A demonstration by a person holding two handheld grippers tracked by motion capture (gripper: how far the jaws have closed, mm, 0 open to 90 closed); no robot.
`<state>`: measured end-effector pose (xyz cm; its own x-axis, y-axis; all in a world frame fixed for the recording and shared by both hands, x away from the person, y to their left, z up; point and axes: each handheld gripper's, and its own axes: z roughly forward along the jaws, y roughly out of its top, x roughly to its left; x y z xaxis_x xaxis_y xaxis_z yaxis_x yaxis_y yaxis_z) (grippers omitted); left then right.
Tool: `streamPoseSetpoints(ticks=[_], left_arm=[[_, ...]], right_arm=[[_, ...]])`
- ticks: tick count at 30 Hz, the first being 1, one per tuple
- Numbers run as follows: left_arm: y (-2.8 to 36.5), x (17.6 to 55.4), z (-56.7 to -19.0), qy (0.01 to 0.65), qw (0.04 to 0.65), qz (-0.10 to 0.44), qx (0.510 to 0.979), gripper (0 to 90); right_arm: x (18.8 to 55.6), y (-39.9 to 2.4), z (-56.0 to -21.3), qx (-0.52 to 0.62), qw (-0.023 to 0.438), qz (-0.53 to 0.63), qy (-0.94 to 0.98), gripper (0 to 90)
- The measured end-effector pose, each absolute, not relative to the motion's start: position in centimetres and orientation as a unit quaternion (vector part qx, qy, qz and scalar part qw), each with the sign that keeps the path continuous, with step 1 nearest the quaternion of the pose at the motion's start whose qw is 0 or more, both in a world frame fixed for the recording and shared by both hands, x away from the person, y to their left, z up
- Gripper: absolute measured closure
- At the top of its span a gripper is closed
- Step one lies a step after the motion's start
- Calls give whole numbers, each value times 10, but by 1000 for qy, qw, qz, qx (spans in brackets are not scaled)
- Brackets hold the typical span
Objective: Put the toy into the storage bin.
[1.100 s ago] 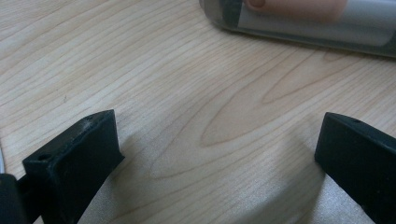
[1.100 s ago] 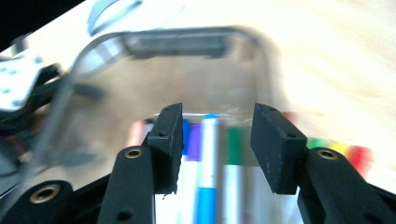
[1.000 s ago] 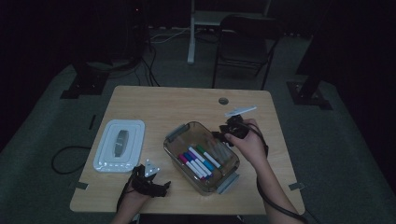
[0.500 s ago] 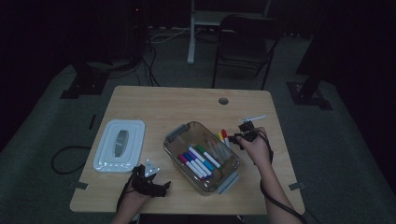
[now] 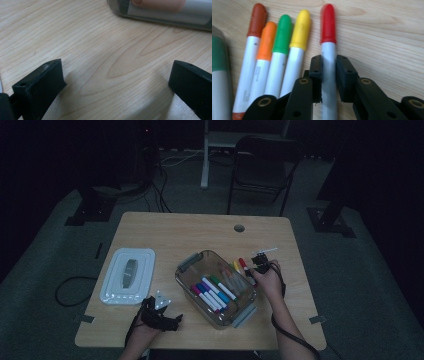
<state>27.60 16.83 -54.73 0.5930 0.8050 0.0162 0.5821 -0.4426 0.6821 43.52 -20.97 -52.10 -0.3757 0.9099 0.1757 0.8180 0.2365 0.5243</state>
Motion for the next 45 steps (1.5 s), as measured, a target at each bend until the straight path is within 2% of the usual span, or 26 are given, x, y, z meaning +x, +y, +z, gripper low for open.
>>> streamPoseSetpoints(ticks=[6, 20, 32, 45], left_arm=[[168, 276, -547, 417, 324, 172, 832, 6], [168, 276, -547, 417, 324, 172, 832, 6], [168, 276, -547, 417, 324, 173, 831, 6], [168, 276, -547, 417, 324, 172, 832, 6]], right_arm=[[431, -219, -509, 564, 82, 293, 768, 765], [403, -226, -437, 534, 92, 352, 763, 765], [375, -198, -382, 471, 96, 393, 784, 765], [351, -146, -369, 401, 55, 400, 822, 765]])
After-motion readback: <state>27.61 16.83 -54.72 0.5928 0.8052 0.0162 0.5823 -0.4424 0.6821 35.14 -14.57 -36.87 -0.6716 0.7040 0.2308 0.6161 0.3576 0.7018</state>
